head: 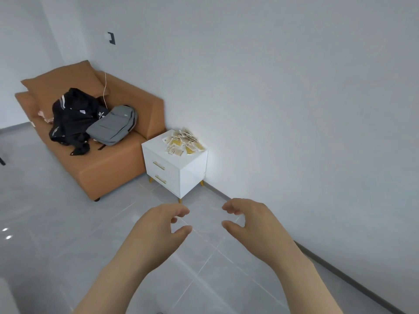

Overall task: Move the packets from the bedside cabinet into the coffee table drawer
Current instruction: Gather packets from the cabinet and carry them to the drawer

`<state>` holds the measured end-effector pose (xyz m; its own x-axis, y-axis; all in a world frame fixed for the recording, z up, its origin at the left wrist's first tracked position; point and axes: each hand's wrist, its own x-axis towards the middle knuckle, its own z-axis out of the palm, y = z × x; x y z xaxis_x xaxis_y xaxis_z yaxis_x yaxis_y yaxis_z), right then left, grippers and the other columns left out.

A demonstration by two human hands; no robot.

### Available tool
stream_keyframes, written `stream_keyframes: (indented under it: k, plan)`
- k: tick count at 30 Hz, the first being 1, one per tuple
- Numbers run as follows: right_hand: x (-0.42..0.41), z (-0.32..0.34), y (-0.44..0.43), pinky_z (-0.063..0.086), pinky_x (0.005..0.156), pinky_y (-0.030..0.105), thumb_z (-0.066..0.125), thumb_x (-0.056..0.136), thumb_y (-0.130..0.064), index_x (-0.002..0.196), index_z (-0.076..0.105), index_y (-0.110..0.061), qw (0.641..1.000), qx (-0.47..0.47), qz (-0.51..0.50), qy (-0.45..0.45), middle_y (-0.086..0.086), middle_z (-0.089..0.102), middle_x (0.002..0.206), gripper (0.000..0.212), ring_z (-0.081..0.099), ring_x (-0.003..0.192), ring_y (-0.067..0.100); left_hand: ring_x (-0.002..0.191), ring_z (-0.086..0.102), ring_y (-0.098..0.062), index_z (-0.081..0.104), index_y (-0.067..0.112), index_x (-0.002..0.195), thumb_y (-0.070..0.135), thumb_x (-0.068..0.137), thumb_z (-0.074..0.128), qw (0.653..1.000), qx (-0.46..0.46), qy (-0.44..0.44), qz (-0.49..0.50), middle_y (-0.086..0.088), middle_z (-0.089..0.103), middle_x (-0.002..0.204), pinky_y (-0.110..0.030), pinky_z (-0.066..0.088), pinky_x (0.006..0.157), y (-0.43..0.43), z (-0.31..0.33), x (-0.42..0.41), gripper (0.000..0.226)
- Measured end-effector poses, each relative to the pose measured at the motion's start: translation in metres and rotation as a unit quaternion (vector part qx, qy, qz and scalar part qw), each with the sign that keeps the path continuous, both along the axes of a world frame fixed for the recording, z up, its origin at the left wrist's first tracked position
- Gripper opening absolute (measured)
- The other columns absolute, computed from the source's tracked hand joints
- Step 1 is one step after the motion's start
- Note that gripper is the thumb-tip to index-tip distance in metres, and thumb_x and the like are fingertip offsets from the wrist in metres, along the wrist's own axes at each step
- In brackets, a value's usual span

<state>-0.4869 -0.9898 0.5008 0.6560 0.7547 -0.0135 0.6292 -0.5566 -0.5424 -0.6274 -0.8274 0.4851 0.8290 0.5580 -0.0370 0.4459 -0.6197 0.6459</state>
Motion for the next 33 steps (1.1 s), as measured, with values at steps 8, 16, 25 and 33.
stream_keyframes:
  k: [8, 16, 25, 33]
  plan:
    - [0.067, -0.009, 0.151, 0.046, 0.092, 0.023, 0.061, 0.089, -0.033, 0.118, 0.061, -0.032, 1.000, 0.009, 0.000, 0.025, -0.018, 0.062, 0.113, 0.029, 0.055, 0.108, -0.001, 0.100, 0.056, 0.003, 0.058, 0.037, 0.116, 0.036, 0.086, 0.063, 1.000, -0.003, 0.012, 0.020, 0.024, 0.058, 0.113, -0.024, 0.047, 0.090, 0.154, -0.005, 0.063, 0.030]
    - [0.147, -0.020, 0.274, 0.045, 0.090, 0.019, 0.062, 0.088, -0.031, 0.114, 0.062, -0.032, 0.999, -0.007, -0.003, 0.036, -0.018, 0.062, 0.109, 0.026, 0.056, 0.105, -0.001, 0.101, 0.056, 0.003, 0.058, 0.036, 0.118, 0.037, 0.086, 0.063, 0.999, -0.024, 0.021, 0.026, 0.024, 0.058, 0.114, -0.024, 0.047, 0.091, 0.276, -0.017, 0.136, 0.032]
    - [0.265, -0.046, 0.394, 0.045, 0.085, 0.019, 0.062, 0.088, -0.031, 0.113, 0.063, -0.033, 0.999, 0.004, 0.013, 0.051, -0.020, 0.063, 0.108, 0.025, 0.055, 0.102, -0.004, 0.099, 0.056, 0.003, 0.058, 0.035, 0.117, 0.036, 0.085, 0.064, 0.999, -0.012, 0.025, 0.040, 0.022, 0.059, 0.112, -0.021, 0.047, 0.088, 0.395, -0.033, 0.247, 0.032]
    - [0.358, -0.056, 0.486, 0.046, 0.084, 0.020, 0.063, 0.087, -0.031, 0.112, 0.062, -0.034, 0.997, -0.007, 0.019, 0.069, -0.019, 0.063, 0.105, 0.025, 0.056, 0.101, -0.003, 0.096, 0.056, 0.005, 0.060, 0.034, 0.114, 0.036, 0.085, 0.064, 0.997, -0.038, 0.044, 0.057, 0.022, 0.059, 0.109, -0.018, 0.046, 0.084, 0.485, -0.050, 0.325, 0.029]
